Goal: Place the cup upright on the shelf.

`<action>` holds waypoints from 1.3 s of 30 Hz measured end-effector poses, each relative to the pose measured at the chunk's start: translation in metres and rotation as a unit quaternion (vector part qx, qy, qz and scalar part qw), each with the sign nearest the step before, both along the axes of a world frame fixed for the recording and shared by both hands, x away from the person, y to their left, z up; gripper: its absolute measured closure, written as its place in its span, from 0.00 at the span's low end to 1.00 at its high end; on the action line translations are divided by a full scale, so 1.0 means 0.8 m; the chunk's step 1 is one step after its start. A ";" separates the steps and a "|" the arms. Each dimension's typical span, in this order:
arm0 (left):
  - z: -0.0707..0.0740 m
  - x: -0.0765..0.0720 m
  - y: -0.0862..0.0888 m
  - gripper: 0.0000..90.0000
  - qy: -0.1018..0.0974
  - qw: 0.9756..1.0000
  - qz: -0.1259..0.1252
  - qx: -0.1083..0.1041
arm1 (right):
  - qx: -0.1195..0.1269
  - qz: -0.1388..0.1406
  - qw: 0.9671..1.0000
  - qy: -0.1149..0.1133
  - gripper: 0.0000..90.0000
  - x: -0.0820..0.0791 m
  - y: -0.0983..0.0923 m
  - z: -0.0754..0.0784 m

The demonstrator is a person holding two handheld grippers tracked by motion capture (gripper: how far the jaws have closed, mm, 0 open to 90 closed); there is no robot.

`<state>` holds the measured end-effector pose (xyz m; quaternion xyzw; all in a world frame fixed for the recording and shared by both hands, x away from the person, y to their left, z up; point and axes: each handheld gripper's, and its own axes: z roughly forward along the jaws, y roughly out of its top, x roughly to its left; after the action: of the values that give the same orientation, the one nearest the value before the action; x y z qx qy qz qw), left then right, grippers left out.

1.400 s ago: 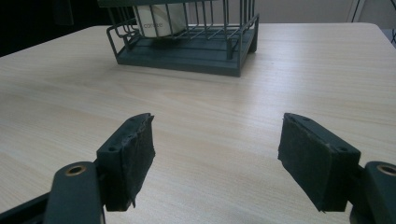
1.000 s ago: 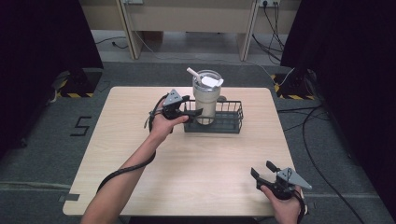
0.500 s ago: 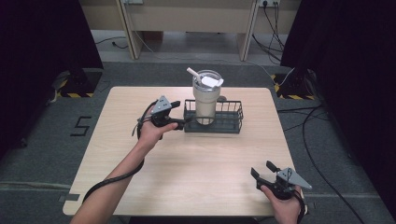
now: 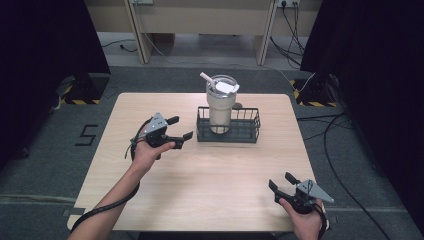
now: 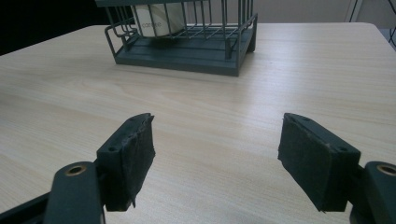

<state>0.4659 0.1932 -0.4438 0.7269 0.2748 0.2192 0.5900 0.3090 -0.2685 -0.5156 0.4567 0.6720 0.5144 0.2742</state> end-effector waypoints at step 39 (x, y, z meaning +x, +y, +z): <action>-0.056 -0.095 0.115 0.16 0.017 0.997 0.073 -0.013 | -0.007 0.000 1.000 -0.003 0.30 0.000 0.000 0.000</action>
<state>0.3897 0.2853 -0.4887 0.7008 0.3399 0.2457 0.5770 0.3090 -0.2681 -0.5156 0.4534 0.6748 0.5112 0.2789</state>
